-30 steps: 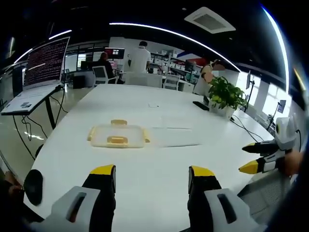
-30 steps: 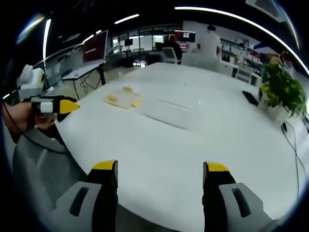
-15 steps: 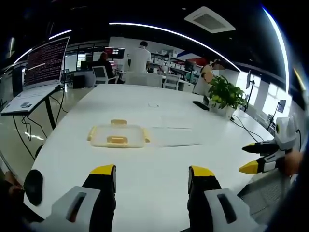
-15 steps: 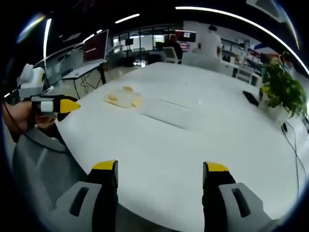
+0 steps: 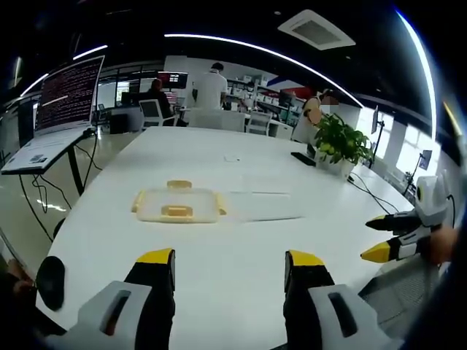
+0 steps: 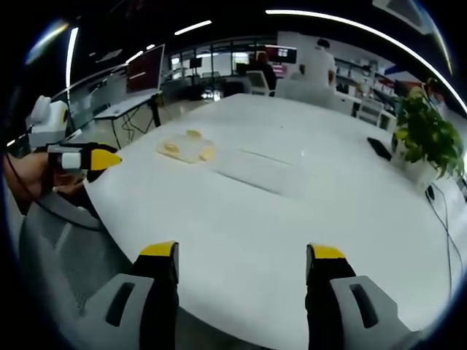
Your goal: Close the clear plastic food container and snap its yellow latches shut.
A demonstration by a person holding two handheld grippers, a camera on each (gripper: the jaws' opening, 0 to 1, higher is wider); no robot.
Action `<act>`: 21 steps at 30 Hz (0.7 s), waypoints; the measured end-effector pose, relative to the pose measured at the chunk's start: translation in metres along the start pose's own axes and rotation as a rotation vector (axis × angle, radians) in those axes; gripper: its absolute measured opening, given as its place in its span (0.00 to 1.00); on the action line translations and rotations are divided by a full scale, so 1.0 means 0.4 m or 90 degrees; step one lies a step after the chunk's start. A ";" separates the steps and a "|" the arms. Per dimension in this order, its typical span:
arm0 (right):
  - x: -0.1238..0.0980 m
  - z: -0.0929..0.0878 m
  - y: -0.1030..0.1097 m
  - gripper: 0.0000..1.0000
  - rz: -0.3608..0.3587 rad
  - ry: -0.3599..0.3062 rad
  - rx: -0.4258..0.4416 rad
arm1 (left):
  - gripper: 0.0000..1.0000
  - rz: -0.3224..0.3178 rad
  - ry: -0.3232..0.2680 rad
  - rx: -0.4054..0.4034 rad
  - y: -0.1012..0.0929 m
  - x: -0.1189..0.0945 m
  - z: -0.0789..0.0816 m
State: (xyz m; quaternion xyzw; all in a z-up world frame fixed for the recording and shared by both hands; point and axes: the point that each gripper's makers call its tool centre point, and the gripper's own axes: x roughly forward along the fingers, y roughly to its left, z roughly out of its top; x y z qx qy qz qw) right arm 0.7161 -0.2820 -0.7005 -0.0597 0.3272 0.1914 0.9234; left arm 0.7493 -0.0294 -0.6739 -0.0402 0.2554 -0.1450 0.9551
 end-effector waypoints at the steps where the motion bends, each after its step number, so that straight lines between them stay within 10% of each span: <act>1: 0.000 0.000 0.000 0.68 0.000 0.000 0.000 | 0.55 0.000 0.000 0.001 0.000 0.000 0.000; 21: 0.020 0.008 -0.009 0.70 0.008 -0.001 0.053 | 0.55 -0.013 0.025 0.013 -0.008 0.015 -0.009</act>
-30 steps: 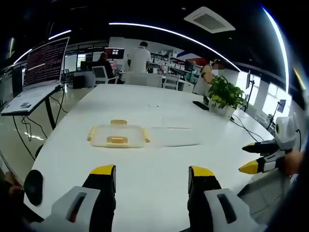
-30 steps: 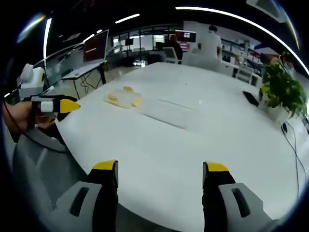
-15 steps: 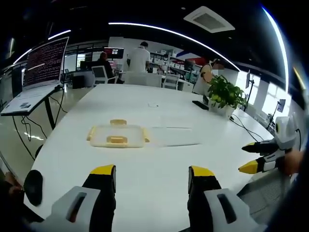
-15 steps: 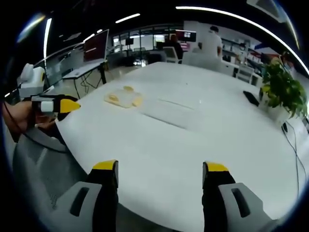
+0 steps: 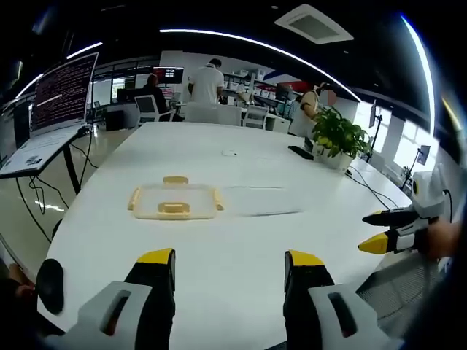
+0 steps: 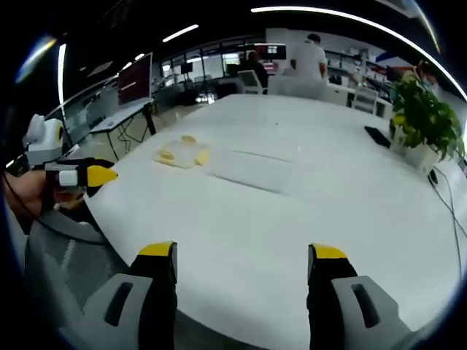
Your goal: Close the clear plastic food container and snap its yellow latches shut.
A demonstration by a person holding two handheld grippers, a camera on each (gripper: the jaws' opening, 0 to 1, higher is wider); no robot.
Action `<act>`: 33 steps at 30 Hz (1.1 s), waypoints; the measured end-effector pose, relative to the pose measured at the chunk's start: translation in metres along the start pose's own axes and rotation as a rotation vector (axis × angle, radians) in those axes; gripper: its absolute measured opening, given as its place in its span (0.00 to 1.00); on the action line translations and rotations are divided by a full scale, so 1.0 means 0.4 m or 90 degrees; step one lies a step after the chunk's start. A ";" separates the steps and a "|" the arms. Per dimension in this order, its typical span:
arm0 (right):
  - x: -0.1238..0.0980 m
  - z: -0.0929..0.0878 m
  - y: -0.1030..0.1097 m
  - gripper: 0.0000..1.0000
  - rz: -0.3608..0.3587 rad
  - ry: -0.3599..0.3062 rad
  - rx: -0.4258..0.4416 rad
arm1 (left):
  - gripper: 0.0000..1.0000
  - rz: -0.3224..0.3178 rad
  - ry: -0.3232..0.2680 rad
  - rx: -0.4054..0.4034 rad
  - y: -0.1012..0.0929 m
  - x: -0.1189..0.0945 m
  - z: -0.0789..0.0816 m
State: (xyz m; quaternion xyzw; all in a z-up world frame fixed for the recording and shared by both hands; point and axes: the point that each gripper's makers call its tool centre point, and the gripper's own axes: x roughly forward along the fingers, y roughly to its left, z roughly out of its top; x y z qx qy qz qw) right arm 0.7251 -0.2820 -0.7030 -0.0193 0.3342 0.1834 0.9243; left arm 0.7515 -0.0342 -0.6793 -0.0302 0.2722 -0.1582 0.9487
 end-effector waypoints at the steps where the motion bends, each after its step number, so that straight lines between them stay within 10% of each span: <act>1: 0.003 0.004 0.003 0.70 0.002 0.002 -0.006 | 0.55 -0.002 0.002 0.002 0.001 0.003 0.000; 33: 0.133 0.149 0.072 0.68 0.110 0.047 -0.119 | 0.52 -0.027 0.088 0.137 0.174 0.102 0.047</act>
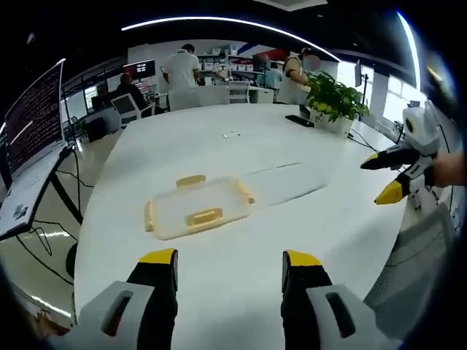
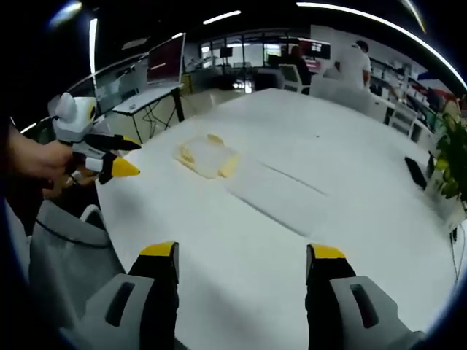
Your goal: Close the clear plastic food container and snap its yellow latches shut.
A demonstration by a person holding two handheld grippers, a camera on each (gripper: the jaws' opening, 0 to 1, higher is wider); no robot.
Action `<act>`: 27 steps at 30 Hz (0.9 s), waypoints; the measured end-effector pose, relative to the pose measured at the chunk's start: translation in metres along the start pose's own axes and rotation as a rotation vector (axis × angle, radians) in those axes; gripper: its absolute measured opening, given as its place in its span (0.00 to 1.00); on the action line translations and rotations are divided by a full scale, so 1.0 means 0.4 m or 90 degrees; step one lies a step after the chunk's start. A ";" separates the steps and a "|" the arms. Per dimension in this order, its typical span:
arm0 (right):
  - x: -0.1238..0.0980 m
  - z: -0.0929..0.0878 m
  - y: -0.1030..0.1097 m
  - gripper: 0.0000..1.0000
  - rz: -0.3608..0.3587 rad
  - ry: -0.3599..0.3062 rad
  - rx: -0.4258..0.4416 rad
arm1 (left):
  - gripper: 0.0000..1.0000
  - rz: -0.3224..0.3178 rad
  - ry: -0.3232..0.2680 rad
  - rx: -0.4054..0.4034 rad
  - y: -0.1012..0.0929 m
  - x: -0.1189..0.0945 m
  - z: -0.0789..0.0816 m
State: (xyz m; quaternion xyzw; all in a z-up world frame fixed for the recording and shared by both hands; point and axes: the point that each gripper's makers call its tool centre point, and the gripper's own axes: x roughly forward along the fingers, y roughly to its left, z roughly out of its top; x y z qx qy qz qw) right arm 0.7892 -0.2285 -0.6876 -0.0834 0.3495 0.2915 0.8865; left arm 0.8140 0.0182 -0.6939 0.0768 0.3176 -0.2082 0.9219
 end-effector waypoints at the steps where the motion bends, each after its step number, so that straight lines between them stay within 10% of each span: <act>1: 0.004 0.007 0.002 0.68 0.004 -0.001 -0.005 | 0.52 -0.002 0.001 0.006 0.004 0.002 0.003; 27: 0.133 0.191 0.056 0.65 0.106 0.005 -0.152 | 0.52 -0.056 0.042 0.092 0.096 0.062 0.034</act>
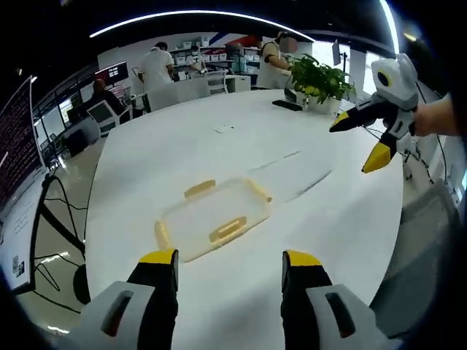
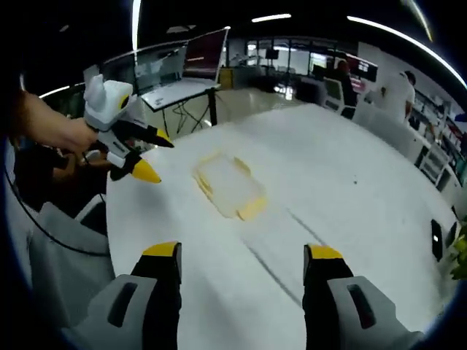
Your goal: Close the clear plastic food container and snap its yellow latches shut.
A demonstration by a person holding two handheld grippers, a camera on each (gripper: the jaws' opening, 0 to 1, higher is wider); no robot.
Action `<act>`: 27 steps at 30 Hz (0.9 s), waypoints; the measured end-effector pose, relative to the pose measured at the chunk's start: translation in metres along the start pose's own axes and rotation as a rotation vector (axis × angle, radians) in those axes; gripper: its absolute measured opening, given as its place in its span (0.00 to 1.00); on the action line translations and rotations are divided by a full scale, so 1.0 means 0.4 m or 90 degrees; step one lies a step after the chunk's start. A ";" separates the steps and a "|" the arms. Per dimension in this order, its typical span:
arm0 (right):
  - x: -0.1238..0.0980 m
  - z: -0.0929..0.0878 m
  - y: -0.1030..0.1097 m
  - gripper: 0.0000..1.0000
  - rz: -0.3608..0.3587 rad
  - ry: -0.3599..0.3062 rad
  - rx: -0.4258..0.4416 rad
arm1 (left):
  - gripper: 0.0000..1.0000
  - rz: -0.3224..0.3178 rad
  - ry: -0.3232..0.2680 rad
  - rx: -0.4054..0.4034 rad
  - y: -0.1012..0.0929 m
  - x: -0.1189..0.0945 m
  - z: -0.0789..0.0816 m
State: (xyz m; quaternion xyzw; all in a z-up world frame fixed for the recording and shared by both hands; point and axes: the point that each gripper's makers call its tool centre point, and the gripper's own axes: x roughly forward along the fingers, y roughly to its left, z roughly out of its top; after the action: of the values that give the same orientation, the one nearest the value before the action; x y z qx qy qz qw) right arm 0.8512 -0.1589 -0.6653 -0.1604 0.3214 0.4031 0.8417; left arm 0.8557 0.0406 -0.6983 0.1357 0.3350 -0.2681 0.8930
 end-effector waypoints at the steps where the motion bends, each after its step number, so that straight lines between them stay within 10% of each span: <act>1: 0.004 0.005 0.000 0.65 0.003 0.000 -0.004 | 0.52 -0.004 0.005 -0.001 0.002 0.003 -0.004; 17: 0.074 0.119 -0.026 0.66 0.064 0.022 -0.085 | 0.52 -0.036 0.037 0.068 0.065 0.007 0.002; 27: 0.108 0.117 -0.023 0.65 0.119 0.062 -0.159 | 0.52 -0.087 0.077 0.190 0.106 0.023 0.037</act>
State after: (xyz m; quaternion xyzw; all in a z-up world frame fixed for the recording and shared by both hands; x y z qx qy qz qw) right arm 0.8979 -0.1151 -0.6596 -0.2523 0.3230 0.5084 0.7573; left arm 0.8933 0.0656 -0.6909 0.2598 0.3528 -0.3662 0.8209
